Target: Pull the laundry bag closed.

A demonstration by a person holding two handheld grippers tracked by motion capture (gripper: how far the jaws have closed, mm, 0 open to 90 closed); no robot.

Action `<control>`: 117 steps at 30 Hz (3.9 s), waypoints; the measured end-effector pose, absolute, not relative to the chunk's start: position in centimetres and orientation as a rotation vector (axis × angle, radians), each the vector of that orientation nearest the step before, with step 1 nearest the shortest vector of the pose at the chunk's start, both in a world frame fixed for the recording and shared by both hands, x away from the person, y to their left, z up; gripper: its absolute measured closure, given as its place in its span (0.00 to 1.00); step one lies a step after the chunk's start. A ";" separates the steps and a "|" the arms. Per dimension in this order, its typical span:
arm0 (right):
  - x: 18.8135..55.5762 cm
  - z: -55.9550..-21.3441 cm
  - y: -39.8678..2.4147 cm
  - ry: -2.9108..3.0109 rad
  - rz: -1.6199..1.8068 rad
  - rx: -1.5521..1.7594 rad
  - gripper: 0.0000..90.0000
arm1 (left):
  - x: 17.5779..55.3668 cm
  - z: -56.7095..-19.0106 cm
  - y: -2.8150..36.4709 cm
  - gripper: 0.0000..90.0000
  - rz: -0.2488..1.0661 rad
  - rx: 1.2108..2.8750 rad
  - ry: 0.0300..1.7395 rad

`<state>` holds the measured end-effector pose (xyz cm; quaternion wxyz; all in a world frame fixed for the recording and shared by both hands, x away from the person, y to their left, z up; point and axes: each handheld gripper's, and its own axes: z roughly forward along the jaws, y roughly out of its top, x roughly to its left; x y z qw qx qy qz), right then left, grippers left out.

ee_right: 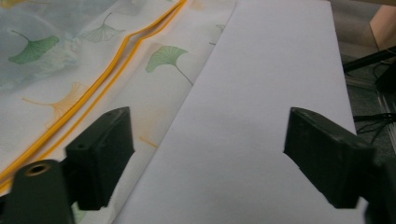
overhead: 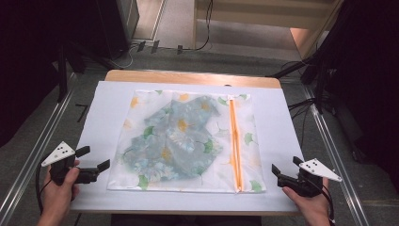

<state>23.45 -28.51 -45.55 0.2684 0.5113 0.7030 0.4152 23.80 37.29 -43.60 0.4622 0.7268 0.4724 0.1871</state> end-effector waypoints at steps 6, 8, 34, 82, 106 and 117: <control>23.2 -45.4 -27.8 1.939 1.174 1.347 0.50 | 23.4 -43.2 35.8 0.27 0.512 1.763 1.191; 23.2 -45.3 -27.6 1.946 1.192 1.335 0.52 | 23.3 -43.2 35.5 0.48 0.508 1.756 1.187; 22.6 -46.5 -21.9 2.302 1.298 1.297 1.00 | 24.2 -45.2 20.4 1.00 0.176 1.978 0.954; 20.7 -48.1 -18.6 2.497 1.112 0.963 0.59 | 25.2 -48.4 3.0 1.00 -0.076 2.140 0.801; 22.0 -47.6 -20.3 2.426 1.235 1.229 0.91 | 25.1 -48.4 3.0 0.99 -0.077 2.137 0.793; 22.7 -47.7 -17.5 2.438 1.108 1.277 0.84 | 25.1 -48.4 3.2 1.00 -0.076 2.120 0.823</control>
